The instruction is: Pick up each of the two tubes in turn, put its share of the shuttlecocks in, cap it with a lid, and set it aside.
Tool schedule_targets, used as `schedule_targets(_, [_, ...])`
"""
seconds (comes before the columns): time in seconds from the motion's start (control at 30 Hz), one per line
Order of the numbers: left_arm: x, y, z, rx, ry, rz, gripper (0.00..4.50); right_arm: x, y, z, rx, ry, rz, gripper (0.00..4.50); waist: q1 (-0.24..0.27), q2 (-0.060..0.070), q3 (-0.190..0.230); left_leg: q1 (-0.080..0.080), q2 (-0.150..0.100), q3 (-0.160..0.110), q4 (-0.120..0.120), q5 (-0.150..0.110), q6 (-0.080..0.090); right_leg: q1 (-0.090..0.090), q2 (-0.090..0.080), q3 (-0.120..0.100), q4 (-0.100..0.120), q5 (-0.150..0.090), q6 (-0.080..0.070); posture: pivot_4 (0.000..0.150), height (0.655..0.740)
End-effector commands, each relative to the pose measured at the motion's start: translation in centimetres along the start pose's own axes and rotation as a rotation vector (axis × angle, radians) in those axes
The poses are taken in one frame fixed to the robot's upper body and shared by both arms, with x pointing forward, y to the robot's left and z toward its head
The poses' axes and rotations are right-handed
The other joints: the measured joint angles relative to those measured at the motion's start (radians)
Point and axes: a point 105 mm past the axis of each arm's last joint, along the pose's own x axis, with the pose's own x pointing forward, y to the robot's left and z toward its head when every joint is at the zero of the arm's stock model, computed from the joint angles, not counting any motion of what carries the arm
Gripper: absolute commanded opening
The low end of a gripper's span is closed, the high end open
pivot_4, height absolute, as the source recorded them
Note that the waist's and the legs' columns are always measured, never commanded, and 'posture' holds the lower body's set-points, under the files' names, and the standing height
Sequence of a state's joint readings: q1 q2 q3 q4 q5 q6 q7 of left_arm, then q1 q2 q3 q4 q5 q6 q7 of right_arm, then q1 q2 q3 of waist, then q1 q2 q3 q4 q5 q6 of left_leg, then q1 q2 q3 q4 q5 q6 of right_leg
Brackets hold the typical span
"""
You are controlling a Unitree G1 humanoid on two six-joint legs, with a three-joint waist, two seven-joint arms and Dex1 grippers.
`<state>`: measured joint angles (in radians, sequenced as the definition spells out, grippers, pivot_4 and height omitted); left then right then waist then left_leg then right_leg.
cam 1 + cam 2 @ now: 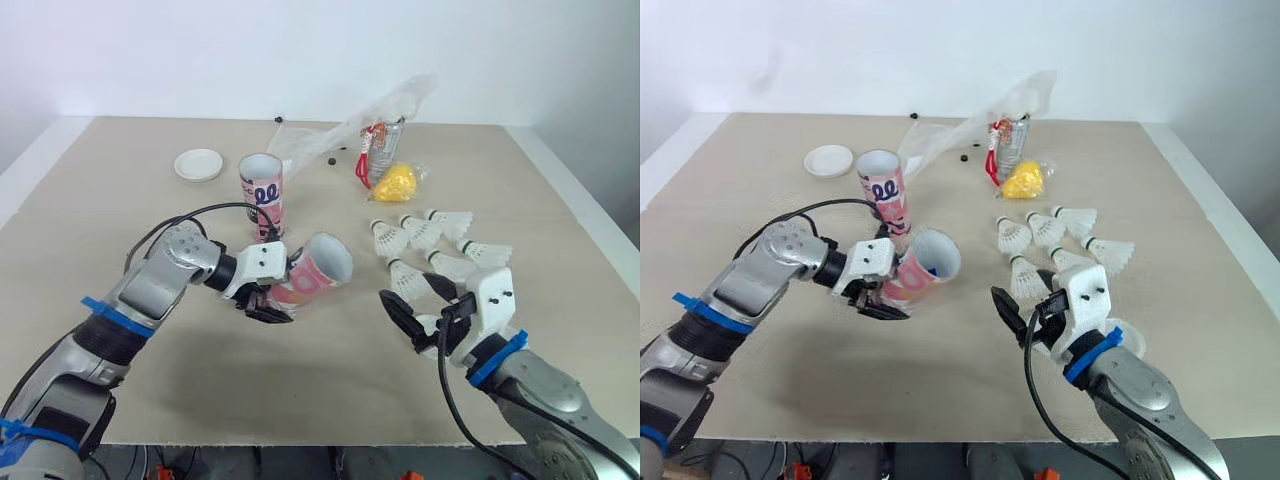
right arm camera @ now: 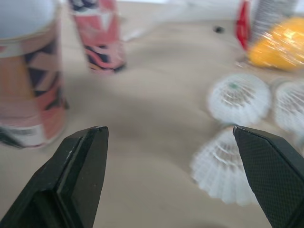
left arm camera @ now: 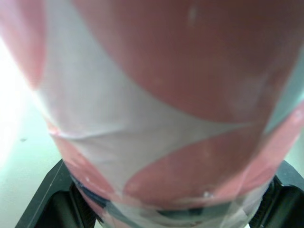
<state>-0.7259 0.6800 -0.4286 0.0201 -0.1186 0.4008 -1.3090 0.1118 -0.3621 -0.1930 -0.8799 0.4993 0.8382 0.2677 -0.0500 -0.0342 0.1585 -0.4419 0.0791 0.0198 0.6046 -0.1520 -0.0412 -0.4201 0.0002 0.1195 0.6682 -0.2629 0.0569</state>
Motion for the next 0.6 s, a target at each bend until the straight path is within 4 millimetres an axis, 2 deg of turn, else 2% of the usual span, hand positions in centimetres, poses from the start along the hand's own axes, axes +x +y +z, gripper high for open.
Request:
schedule_targets(0.03, [0.0, 0.5, 0.7, 0.037, 0.031, 0.007, 3.45, 0.2, 0.5, 0.3, 0.017, -0.005, -0.061, 4.50, 0.000, 0.000, 0.000, 0.000, 0.000, 0.000, 0.000, 0.000, 0.000, 0.000, 0.000, 0.000, 0.000, 0.000, 0.000, 0.150, 0.7400])
schedule_targets(0.3, [0.8, 0.7, 1.3, 0.049, 0.031, 0.015, 3.45, 2.1, 0.9, -0.6, 0.063, 0.036, -0.109, 4.50, 0.002, 0.000, 0.000, -0.001, 0.000, -0.001, 0.002, 0.000, 0.000, 0.001, 0.000, 0.000, 0.000, -0.001, -0.002, 0.150, 0.7400])
schedule_targets(0.47, [1.0, 0.2, 1.5, 0.048, 0.019, 0.008, 3.45, 2.5, 0.3, -1.4, 0.086, 0.066, -0.148, 4.50, 0.003, 0.000, 0.000, -0.001, 0.000, -0.002, 0.002, 0.000, 0.000, 0.001, 0.000, 0.000, 0.000, -0.001, -0.002, 0.150, 0.7400])
schedule_targets(0.6, [0.8, 0.4, 0.9, 0.047, 0.037, 0.029, 3.45, 3.0, -0.6, -2.1, 0.090, 0.085, -0.213, 4.50, 0.003, 0.000, 0.000, -0.001, 0.000, -0.002, 0.002, 0.000, 0.000, 0.001, 0.000, 0.000, 0.001, 0.000, 0.000, 0.150, 0.7400])
